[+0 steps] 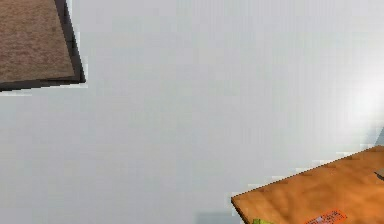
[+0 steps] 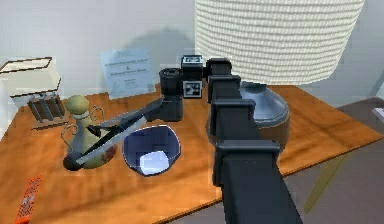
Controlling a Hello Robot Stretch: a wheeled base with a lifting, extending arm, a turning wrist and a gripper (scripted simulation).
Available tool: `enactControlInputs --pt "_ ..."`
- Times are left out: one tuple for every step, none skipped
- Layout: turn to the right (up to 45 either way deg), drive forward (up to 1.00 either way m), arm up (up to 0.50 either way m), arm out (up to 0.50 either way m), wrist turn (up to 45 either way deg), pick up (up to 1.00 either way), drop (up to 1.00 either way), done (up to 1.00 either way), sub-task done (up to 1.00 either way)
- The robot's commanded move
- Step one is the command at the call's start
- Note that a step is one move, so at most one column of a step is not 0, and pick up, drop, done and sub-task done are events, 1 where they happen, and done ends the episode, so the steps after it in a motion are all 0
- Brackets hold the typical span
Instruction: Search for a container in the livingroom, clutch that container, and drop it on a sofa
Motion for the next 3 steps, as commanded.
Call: enactControlInputs --pt "0.0 0.00 0.00 0.00 33.0 0.00 0.00 0.00 0.00" --pt "0.0 0.00 -0.20 0.00 0.0 0.00 0.00 0.00 0.00" --pt "0.0 0.00 0.00 0.00 0.0 1.00 0.00 0.00 0.00"
